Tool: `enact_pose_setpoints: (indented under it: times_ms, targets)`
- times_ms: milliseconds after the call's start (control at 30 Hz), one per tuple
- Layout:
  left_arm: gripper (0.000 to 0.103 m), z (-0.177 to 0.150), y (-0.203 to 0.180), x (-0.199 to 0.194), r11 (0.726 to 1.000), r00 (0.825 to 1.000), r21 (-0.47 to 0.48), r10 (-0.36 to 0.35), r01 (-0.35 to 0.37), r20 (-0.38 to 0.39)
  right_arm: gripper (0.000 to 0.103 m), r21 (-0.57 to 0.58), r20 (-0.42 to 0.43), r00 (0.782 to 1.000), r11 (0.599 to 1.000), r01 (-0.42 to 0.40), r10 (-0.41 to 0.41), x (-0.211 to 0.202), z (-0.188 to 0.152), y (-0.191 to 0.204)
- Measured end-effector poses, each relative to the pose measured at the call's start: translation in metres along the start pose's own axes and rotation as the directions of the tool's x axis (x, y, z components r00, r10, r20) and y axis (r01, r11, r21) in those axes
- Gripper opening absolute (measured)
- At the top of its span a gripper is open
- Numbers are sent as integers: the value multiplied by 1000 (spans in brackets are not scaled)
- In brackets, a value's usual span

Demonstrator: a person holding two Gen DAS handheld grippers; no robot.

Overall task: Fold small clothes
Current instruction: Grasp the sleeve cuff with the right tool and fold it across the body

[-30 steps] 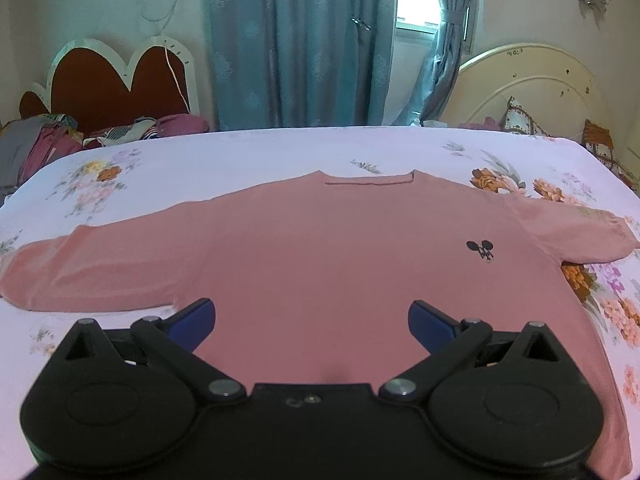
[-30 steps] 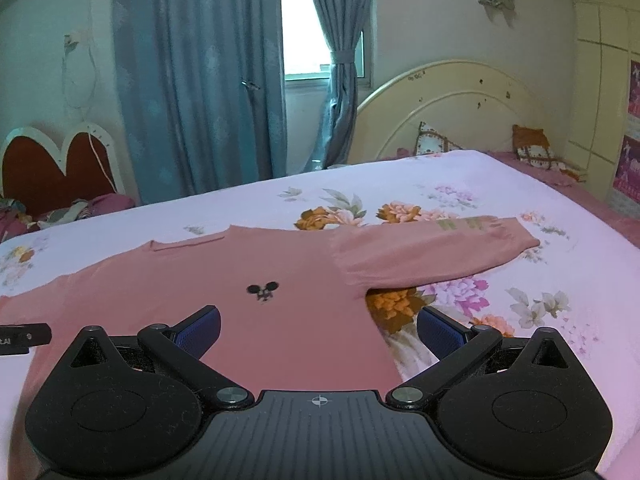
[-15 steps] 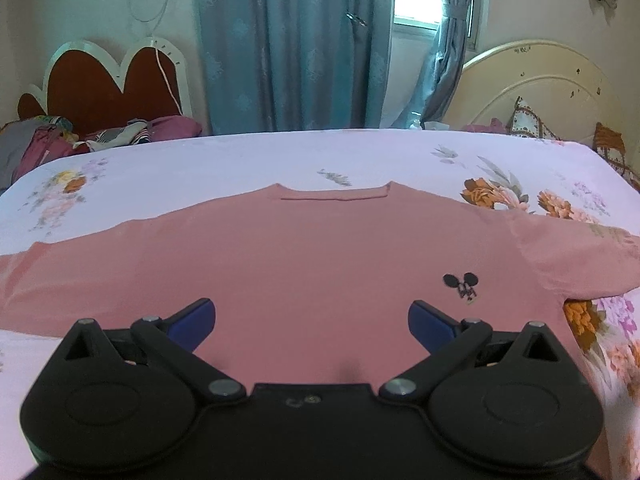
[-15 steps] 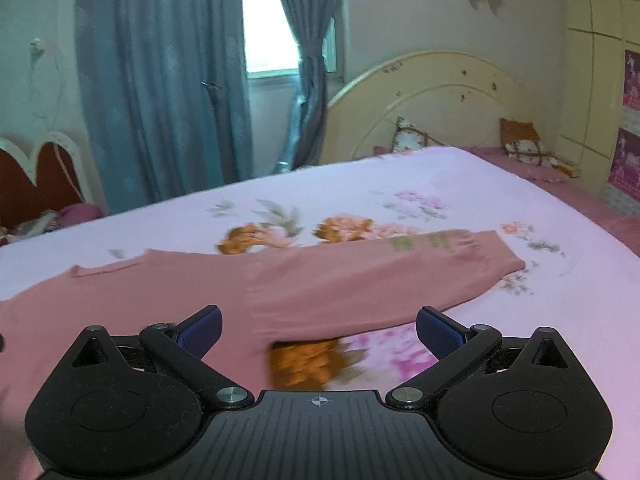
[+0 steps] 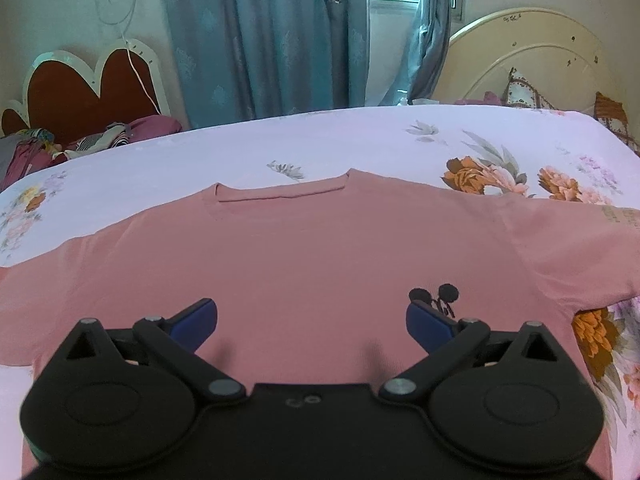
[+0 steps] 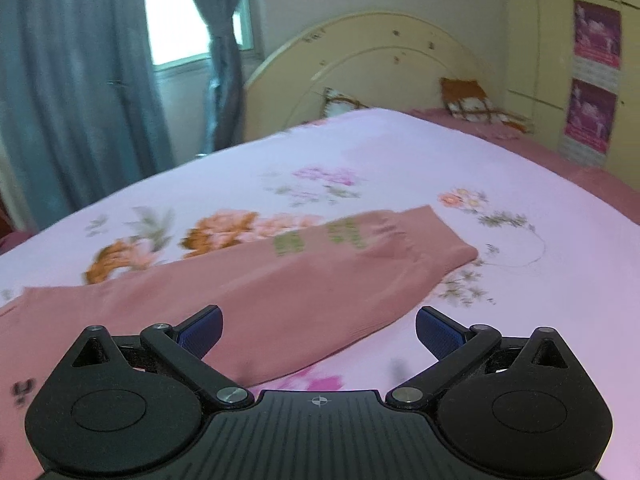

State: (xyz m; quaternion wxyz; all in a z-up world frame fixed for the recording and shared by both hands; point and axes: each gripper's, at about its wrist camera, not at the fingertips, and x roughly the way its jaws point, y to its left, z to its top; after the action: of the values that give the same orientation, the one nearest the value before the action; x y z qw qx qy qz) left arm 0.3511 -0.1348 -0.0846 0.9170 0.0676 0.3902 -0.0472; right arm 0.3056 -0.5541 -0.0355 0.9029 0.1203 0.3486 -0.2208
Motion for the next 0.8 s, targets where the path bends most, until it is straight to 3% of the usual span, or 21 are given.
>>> enact_pose_setpoints:
  times_ms: [267,333,367,533,600,800]
  targets:
    - [101,4,3,15,999,999,7,45,-45,-18,76,130,-67,996,989,74,-66,58,11,-43]
    - [99,5,6,18,999,998,0,54,-54,-24,64,150,-79,994,985,85,-73,70,14,-51]
    - [98,5,7,20,998,998,-3,57,-57,-27,49,158,-85,993,983,90,-77,75,15,-54]
    - [95,4,13,24,998,997,0,68,-68,-35,44,179,-72,993,978,107,-95,88,21,-63]
    - [93,4,14,26,998,997,0,69,-69,-39,12,177,-69,993,978,109,-98,92,23,-65]
    - [81,3,24,24,999,998,-20,40,-41,-46,3,190,-40,996,978,81,-74,85,28,-64]
